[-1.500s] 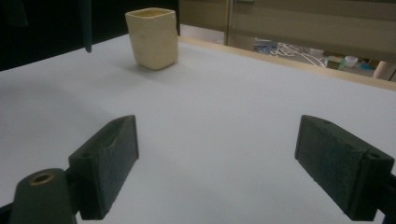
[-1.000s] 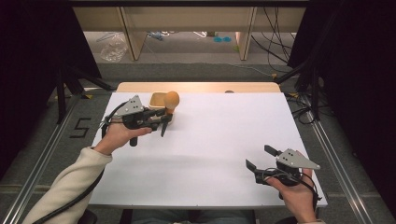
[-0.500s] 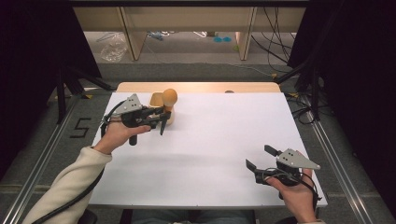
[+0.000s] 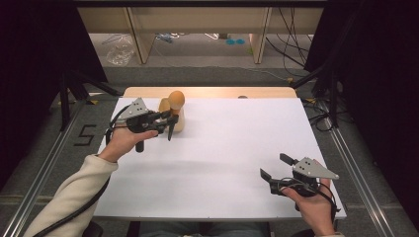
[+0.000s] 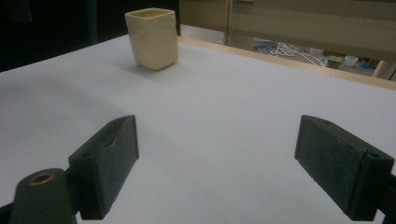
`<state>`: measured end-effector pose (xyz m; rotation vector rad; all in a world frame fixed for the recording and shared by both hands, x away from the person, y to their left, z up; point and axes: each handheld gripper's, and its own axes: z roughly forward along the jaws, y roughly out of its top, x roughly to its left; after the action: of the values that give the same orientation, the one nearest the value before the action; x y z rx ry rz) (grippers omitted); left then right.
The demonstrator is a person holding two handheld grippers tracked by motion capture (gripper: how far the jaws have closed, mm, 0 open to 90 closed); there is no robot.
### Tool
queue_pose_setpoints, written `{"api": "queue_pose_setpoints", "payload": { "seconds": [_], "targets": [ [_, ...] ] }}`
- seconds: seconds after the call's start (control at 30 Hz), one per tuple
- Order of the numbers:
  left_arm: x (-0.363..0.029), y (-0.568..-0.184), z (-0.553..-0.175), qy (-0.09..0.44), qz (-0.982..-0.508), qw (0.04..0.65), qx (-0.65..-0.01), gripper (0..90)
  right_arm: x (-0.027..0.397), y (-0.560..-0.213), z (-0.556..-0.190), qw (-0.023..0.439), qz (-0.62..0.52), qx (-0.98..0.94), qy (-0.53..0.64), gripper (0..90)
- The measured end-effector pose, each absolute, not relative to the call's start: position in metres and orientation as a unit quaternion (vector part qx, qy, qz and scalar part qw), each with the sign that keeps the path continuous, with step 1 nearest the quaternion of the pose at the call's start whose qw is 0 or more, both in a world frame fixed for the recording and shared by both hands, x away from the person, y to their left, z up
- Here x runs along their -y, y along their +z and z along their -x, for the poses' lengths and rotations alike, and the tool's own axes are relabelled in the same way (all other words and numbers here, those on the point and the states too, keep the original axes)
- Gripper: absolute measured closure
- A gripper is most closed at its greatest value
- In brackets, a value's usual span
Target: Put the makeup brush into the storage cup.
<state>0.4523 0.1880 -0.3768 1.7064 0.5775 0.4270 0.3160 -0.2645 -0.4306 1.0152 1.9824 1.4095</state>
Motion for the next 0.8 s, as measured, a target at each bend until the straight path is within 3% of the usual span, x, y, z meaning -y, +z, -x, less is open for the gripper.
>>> {"api": "queue_pose_setpoints", "payload": {
  "seconds": [0.8],
  "targets": [
    [-0.1941,-0.3741,-0.4568,0.203,-0.723,0.603,-0.27,69.0,0.2644,-0.4307,-0.316,0.25,-0.372,-0.728,0.519,14.6]
  ]
}}
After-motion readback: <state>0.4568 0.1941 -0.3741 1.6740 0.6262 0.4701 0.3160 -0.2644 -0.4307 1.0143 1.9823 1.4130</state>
